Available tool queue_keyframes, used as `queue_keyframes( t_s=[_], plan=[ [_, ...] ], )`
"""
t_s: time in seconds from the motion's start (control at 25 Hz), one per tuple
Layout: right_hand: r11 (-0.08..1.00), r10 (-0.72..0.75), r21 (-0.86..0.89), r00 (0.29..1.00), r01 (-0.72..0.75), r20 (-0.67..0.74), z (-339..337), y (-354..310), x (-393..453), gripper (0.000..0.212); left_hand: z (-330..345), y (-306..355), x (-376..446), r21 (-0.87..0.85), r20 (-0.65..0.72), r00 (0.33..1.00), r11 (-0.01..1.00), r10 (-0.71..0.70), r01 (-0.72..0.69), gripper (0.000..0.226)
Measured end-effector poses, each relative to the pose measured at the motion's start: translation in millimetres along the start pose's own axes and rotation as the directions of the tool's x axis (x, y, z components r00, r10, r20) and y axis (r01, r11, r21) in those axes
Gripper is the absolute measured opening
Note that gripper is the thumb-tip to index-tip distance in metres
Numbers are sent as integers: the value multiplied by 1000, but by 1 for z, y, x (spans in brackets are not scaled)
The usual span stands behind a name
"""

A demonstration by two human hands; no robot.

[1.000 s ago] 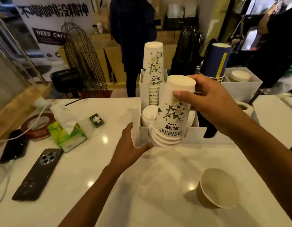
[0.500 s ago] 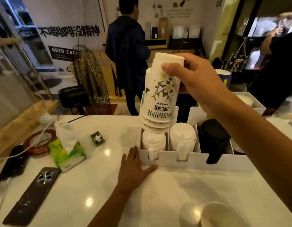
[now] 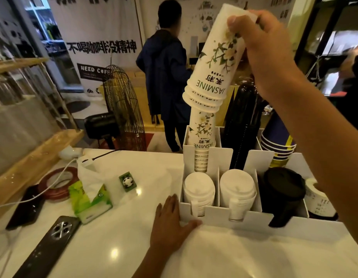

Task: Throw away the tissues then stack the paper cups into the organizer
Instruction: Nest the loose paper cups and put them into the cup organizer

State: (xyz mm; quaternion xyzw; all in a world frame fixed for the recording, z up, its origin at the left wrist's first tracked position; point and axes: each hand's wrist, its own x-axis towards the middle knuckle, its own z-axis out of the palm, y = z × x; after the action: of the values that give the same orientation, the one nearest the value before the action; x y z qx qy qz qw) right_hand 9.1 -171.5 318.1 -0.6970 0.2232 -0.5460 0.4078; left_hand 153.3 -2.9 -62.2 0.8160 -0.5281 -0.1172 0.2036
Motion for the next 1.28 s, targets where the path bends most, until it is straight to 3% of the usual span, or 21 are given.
queue_keyframes(
  t_s=[0.36, 0.68, 1.28],
  plan=[
    [993, 46, -113, 997, -40, 55, 14, 34, 21, 36, 4, -3, 1, 19, 5, 1000, 1000, -16, 16, 118],
    [975, 139, -185, 987, -123, 76, 26, 67, 17, 43, 2, -2, 0, 4, 0, 1000, 1000, -1, 1, 117],
    [965, 188, -205, 976, -163, 108, 35, 96, -3, 43, 3, -2, -2, -13, -49, 998, 999, 37, -37, 115]
  ],
)
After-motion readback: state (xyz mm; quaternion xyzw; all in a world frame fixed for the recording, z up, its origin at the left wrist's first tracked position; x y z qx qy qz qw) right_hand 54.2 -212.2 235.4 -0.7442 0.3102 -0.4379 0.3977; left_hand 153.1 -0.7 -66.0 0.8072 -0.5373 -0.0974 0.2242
